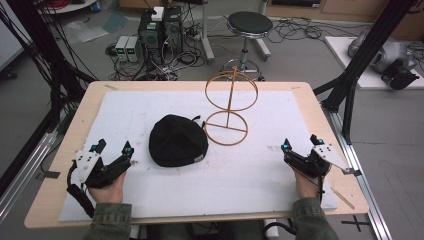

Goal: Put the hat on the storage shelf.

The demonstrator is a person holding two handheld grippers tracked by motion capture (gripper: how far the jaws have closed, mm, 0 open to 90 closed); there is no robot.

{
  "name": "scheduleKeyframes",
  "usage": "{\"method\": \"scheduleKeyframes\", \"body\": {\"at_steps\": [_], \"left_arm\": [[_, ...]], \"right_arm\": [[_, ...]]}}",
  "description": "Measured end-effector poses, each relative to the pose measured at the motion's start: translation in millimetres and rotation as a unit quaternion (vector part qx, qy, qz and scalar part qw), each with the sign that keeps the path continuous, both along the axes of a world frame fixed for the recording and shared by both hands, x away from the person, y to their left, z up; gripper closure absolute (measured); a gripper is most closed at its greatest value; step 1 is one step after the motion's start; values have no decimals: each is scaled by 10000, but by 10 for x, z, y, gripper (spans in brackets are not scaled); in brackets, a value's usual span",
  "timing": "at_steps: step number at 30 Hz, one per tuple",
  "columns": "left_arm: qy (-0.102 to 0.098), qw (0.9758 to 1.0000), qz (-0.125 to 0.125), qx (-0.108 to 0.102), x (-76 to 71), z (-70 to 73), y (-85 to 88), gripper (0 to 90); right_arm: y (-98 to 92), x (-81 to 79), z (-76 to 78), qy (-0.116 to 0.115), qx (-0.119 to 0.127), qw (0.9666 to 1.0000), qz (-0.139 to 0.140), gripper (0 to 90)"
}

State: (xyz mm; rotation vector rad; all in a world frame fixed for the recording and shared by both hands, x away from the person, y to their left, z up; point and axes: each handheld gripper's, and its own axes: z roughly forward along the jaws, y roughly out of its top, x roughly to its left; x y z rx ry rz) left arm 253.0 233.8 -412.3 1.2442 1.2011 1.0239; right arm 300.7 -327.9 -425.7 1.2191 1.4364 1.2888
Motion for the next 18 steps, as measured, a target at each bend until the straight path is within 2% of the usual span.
{"method": "scheduleKeyframes", "body": {"at_steps": [11, 18], "left_arm": [[93, 9997, -178, -111, 46, 54, -7, 205], [205, 9989, -424, -27, 107, 80, -75, 207]], "right_arm": [[15, 8, -12, 48, -71, 10000, 15, 51], [14, 17, -18, 97, -49, 9999, 42, 50]]}}
